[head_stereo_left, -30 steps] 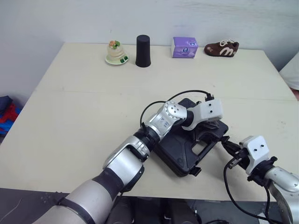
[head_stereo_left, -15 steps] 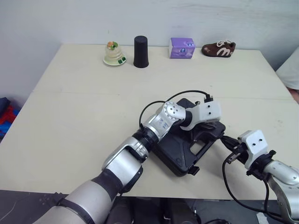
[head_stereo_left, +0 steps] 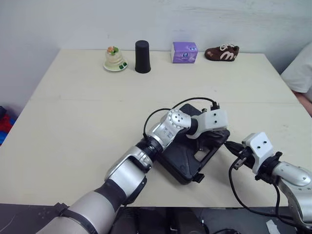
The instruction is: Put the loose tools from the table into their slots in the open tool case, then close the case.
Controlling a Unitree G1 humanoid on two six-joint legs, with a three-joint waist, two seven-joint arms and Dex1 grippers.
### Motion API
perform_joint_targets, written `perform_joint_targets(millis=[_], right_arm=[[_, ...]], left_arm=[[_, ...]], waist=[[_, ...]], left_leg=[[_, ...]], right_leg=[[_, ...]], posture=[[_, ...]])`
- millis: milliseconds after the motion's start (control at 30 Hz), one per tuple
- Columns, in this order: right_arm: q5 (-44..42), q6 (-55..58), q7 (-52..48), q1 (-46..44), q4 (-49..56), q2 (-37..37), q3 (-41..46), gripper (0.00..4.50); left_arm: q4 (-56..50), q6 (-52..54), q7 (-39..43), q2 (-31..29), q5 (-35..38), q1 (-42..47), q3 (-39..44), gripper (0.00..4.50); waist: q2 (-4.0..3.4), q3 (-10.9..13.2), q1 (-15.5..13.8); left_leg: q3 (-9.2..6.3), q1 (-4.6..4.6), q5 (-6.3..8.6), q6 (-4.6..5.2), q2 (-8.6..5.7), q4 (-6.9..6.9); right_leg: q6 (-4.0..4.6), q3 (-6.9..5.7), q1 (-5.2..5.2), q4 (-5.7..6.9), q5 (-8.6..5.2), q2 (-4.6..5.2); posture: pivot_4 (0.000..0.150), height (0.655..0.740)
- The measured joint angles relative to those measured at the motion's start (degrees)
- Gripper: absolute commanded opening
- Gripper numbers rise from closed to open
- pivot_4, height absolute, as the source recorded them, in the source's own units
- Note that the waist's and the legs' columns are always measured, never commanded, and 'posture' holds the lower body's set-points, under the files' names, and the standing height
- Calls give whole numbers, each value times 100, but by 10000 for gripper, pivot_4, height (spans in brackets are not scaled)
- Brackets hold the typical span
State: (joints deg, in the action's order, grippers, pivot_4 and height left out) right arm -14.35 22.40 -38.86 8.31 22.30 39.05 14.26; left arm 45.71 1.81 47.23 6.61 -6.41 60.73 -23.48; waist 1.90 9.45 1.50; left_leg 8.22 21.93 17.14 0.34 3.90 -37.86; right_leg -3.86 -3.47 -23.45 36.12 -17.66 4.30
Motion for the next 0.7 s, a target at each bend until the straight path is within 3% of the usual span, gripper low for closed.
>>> perform_joint_targets(millis=[167, 400, 567, 700], right_arm=[[64, -78, -7, 553, 231, 56, 77, 0], [-30, -276, 69, 1756, 1236, -263, 718, 0], [-44, -818, -132, 2640, 1414, -624, 753, 0], [-88, -1047, -340, 2806, 1443, -622, 665, 0]], left_arm=[[-840, -323, 665, -356, 781, -772, 554, 386], [-2974, -186, 1764, -1026, 1664, -1507, 665, 386], [-3791, 230, 2111, -1657, 1827, -2080, 570, 386], [-4297, 473, 2118, -1969, 1823, -2286, 415, 386]], waist=[[-38, 19, 9], [-63, 23, -175], [-64, 23, -132], [-65, 22, -133]], left_leg=[[12, 12, -5, 0, -3, -1], [0, 17, -13, -10, -18, -8], [8, 14, -3, 14, -18, -11], [7, 11, -2, 18, -18, -13]], right_leg=[[-7, 16, -19, 16, 3, 12], [-17, 19, -14, 25, -4, 1], [-26, 41, -13, 24, 1, 1], [-26, 54, -11, 24, 1, 2]], posture=[[1500, 7400], [1500, 7400], [1500, 7400], [1500, 7400]])
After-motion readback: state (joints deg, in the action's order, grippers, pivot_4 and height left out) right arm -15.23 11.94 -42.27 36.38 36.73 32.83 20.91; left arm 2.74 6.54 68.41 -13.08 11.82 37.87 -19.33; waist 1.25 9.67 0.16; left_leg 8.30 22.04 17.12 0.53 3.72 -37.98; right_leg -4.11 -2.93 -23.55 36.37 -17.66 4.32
